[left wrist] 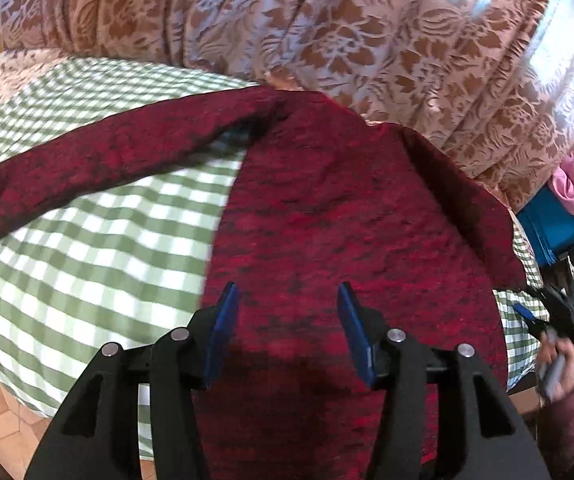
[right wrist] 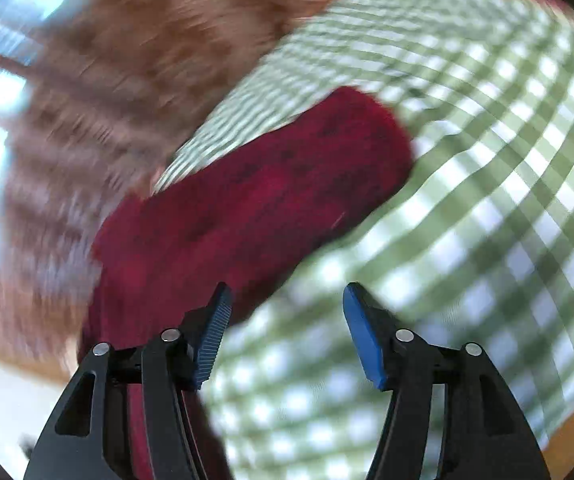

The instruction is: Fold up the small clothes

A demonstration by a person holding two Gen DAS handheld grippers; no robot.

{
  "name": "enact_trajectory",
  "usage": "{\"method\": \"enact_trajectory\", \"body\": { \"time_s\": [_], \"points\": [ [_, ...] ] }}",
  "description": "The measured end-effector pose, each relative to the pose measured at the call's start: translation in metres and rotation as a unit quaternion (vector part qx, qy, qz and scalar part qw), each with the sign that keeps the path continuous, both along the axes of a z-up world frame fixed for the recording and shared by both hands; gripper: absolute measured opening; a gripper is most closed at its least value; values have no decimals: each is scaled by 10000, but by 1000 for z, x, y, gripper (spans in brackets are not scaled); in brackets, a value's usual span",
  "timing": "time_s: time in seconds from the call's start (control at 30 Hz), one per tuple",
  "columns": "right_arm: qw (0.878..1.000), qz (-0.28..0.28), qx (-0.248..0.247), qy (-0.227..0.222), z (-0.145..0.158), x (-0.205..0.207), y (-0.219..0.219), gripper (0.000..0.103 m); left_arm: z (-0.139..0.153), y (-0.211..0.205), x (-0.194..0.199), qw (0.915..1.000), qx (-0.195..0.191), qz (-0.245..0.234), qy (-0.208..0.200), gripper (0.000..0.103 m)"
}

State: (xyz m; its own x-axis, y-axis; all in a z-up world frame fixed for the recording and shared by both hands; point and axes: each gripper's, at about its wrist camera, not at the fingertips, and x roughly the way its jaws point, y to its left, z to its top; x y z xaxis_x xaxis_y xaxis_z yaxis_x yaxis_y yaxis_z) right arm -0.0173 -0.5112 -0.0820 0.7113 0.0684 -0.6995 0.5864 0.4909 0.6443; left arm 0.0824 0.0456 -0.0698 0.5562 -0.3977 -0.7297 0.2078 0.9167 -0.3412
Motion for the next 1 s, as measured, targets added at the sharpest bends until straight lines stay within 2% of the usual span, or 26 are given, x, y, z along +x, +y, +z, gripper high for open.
{"method": "enact_trajectory", "body": {
  "time_s": [0.03,0.07,0.1,0.13,0.17,0.27,0.37,0.4,0.5,0.53,0.6,0.63,0.7,0.73,0.77,0.83,0.9,1.0],
  "points": [
    [9997,-124,214,-80,-7,10,-9,47,0,-5,0,10000,-34,-48,1,50],
    [9995,-169,263,-102,-8,17,-12,33,-1,-10,-2,9999,-74,-101,-1,52],
    [9993,-219,308,-81,-9,27,-15,26,-1,-16,-2,9999,-77,-152,3,52],
    [9992,-180,352,-103,-9,33,-17,12,-3,-24,-2,9998,-28,-217,18,52],
    [9994,-125,299,-98,-5,37,-18,10,-4,-30,-2,9997,9,-253,29,52],
    [9985,-66,-523,-128,27,33,-34,9,-10,-44,-1,9992,56,-375,133,52],
    [9906,-424,-1303,4,58,26,-65,9,-16,-56,0,9984,248,-482,187,52],
    [9845,-636,-1621,187,65,22,-81,9,-18,-58,0,9980,258,-532,234,52],
    [9741,-999,-1919,656,59,22,-120,8,-31,-67,4,9962,338,-667,451,52],
    [9728,-1031,-1926,774,55,25,-126,8,-37,-71,6,9954,366,-683,566,53],
    [9687,-1002,-1976,1121,37,39,-143,8,-42,-75,7,9951,452,-674,571,54],
    [9692,-958,-1949,1160,32,44,-146,8,-43,-76,7,9951,447,-663,575,55],
    [9687,-865,-1960,1251,22,47,-149,13,-42,-75,7,9954,390,-648,589,56],
    [9684,-876,-1960,1267,22,46,-148,23,-40,-72,7,9955,313,-660,598,56],
    [9692,-896,-1919,1257,23,44,-146,46,-38,-67,7,9957,177,-670,611,56],
    [9658,-1075,-1982,1277,31,38,-136,77,-33,-52,7,9962,-77,-626,603,58],
    [9588,-1222,-2267,1195,49,30,-116,78,-31,-27,11,9969,-349,-348,618,62],
    [9654,-978,-2287,779,68,34,-73,87,-33,30,22,9912,-1052,388,698,63]
  ]
}}
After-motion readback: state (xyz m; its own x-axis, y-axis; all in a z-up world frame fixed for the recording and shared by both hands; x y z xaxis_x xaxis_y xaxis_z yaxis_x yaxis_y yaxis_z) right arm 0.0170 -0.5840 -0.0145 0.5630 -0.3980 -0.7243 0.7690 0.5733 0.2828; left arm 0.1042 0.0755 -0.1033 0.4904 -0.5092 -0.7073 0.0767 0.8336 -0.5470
